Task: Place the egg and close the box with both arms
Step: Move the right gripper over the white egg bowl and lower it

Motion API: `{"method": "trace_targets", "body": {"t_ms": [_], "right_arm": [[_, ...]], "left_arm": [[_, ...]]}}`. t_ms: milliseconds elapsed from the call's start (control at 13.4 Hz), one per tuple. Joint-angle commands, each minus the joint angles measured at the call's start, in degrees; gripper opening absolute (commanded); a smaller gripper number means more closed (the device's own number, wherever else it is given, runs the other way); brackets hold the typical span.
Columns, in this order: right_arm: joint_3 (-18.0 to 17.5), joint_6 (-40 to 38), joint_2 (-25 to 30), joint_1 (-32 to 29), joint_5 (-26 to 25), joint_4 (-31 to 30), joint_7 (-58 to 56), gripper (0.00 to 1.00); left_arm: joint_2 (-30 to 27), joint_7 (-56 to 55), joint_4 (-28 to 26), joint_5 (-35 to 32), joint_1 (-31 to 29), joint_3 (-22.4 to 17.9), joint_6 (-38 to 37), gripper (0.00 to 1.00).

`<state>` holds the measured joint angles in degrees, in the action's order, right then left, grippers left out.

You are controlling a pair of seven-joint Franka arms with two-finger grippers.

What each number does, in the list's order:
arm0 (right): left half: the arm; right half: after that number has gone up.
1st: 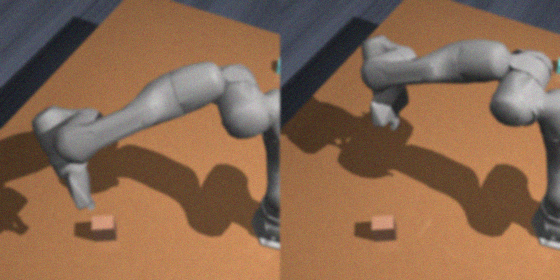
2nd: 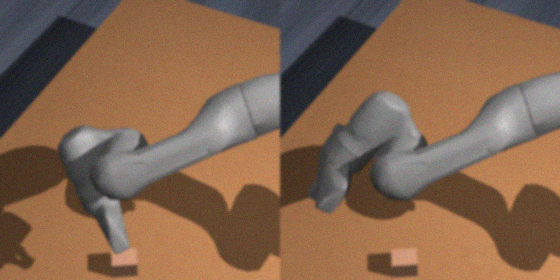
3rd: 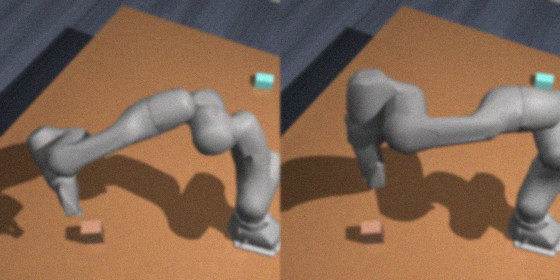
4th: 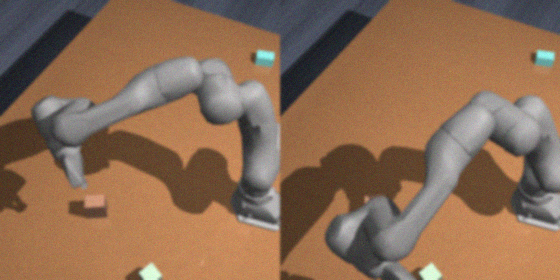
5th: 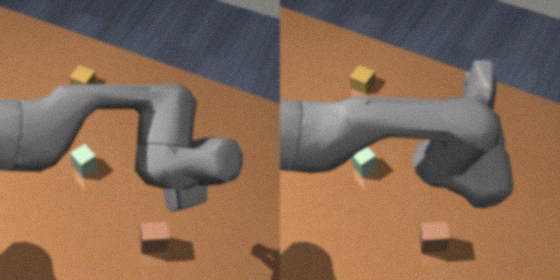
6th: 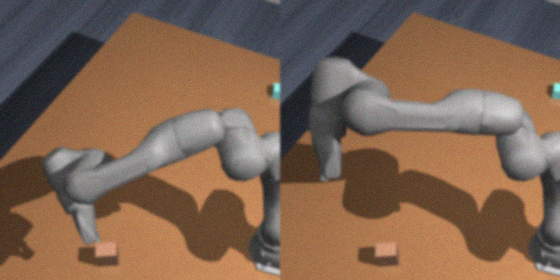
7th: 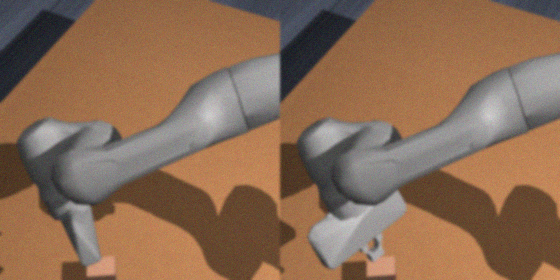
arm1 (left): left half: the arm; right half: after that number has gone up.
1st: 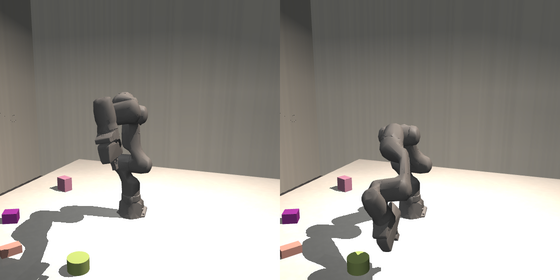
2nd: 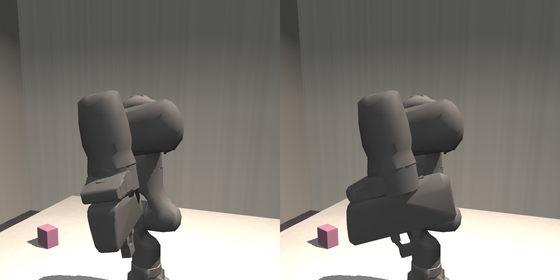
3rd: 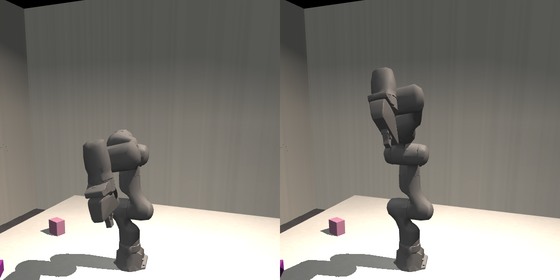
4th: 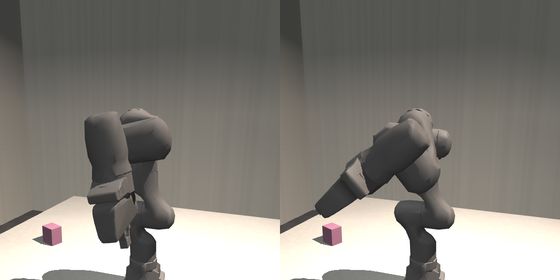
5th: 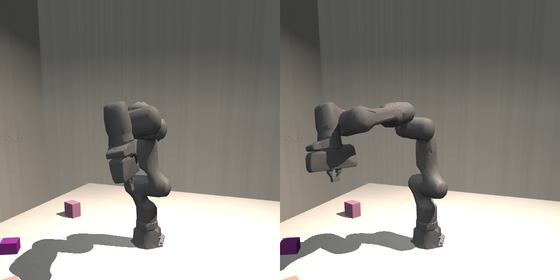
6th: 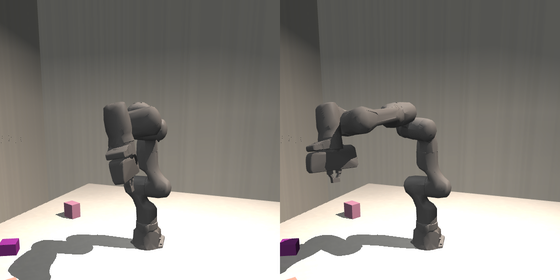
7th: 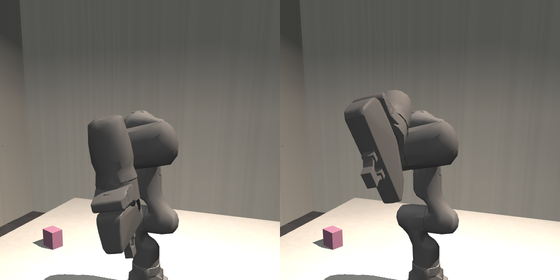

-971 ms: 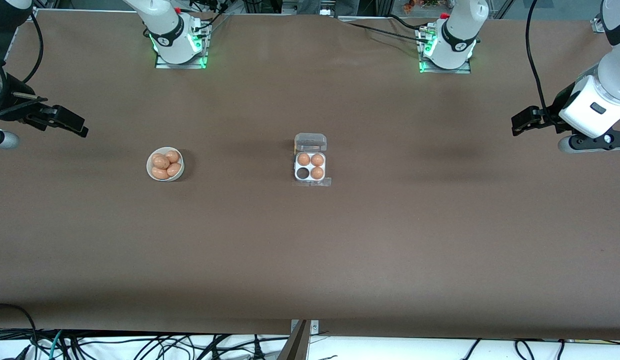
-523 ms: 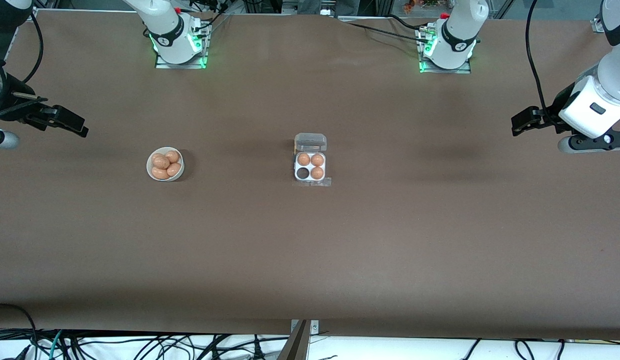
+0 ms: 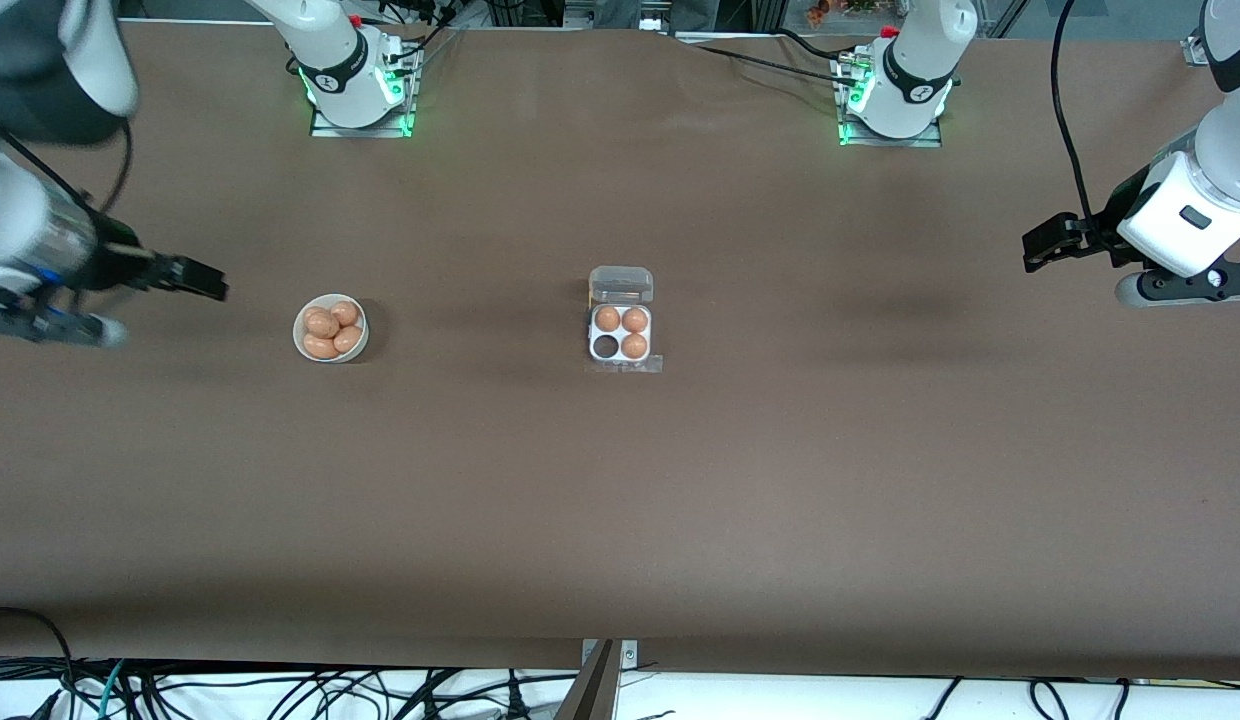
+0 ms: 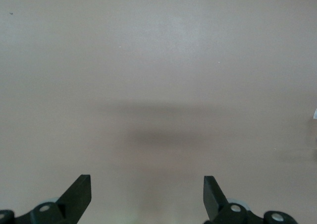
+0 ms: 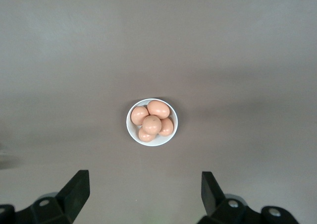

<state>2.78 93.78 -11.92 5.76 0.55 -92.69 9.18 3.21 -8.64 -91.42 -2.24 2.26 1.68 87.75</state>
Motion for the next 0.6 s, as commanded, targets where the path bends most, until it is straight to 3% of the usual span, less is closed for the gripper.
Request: {"method": "trace_targets", "body": {"t_ms": [0, 523], "right_arm": [[-0.1, 4.4, -3.4, 0.0, -0.4, -1.7, -0.6, 1.0], [-1.0, 29.0, -3.4, 0.2, -0.5, -22.0, -0.6, 1.0]], "left_arm": [[0.7, 1.1, 1.7, -0.4, 0.2, 0.0, -1.1, 1.0], [0.8, 1.1, 1.6, -0.3, 0.3, 0.0, -1.1, 1.0]]}}
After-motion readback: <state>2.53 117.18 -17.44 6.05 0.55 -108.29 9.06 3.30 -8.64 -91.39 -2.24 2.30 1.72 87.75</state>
